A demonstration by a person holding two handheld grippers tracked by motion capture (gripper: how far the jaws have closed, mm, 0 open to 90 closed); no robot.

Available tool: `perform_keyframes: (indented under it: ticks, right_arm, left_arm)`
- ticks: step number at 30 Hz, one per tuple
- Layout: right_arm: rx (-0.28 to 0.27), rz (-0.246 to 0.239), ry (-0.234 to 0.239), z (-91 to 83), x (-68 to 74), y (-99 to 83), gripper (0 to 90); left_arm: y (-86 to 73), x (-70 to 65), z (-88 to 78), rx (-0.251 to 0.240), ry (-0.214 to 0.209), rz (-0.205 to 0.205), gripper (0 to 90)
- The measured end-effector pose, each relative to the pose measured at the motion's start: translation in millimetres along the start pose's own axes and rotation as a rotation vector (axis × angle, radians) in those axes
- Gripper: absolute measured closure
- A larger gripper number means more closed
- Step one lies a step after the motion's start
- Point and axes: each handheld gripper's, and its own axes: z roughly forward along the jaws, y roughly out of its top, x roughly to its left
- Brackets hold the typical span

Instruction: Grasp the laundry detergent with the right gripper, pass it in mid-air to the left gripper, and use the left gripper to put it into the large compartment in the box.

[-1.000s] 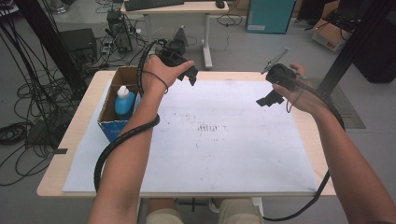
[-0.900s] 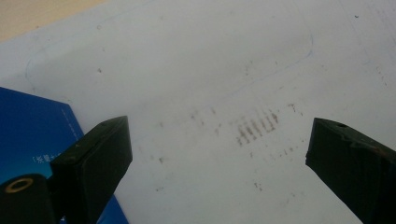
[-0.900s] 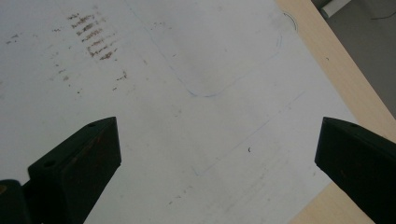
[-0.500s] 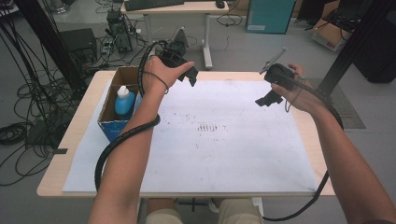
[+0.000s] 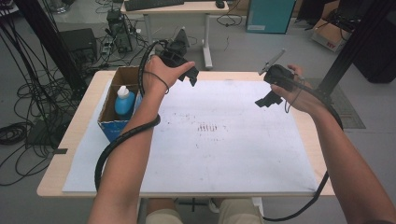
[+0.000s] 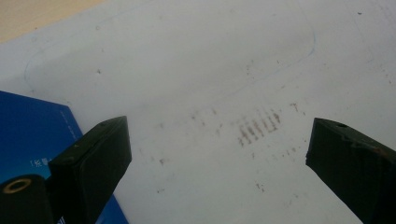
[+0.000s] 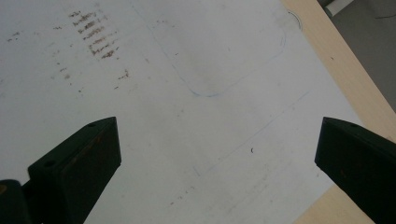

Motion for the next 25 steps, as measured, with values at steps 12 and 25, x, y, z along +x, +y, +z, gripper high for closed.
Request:
perform_keyframes:
  ticks: [12,25]
  right_arm:
    - [0.005,0.001,0.001,0.3,1.3,-0.4,0.2]
    - [0.008,0.005,0.001,1.3,3.4,-2.6,0.2]
  left_arm:
    - [0.2,-3.0,1.5,-0.001,-0.001,0.009,6.8]
    - [-2.9,-4.6,1.6,-0.003,-0.008,0.012,6.7]
